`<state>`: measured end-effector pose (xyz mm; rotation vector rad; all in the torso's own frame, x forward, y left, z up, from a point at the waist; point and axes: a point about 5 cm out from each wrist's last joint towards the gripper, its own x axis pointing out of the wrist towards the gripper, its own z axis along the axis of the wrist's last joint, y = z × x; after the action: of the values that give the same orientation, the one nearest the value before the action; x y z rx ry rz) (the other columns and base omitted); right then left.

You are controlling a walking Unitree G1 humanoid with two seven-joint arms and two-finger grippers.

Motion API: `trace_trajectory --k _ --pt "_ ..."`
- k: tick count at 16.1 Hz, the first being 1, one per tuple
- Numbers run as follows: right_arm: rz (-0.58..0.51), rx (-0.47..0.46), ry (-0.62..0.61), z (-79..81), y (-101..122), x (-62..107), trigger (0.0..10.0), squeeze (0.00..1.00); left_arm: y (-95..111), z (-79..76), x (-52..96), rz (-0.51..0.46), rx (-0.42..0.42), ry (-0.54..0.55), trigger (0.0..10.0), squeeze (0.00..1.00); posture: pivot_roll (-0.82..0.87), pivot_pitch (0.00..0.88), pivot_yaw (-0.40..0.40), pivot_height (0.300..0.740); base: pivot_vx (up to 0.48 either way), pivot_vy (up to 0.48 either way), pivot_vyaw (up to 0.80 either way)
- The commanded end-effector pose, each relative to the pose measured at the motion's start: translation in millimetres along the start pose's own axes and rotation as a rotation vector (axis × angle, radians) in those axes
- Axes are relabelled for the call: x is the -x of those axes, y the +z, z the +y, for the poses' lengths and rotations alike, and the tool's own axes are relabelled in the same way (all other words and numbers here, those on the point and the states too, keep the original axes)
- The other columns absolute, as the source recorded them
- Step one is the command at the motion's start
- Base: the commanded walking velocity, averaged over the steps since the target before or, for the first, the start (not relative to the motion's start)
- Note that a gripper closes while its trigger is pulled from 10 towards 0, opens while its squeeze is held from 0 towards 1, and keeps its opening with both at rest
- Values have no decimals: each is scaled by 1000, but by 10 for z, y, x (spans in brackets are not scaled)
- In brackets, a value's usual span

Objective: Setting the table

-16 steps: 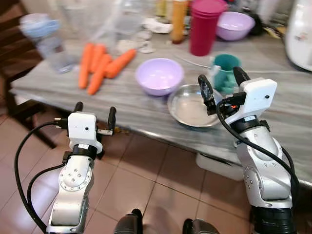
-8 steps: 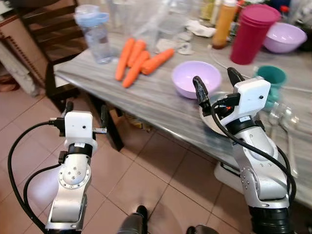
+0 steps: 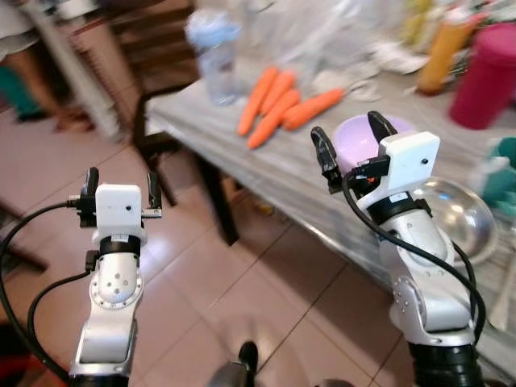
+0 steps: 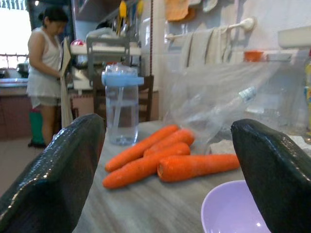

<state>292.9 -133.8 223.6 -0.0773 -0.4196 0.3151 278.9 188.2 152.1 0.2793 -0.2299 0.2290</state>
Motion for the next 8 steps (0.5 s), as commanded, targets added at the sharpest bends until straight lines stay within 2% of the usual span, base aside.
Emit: trace_trajectory --k 1,8 --pt "-26 -8 4 29 66 -15 10000 0 -40 41 9 15 -15 14 10000 0 -141 140 73 740 0 0 800" --pt "-24 -18 15 42 55 -23 10000 0 -107 102 12 50 -25 68 10000 0 -136 141 64 740 0 0 800"
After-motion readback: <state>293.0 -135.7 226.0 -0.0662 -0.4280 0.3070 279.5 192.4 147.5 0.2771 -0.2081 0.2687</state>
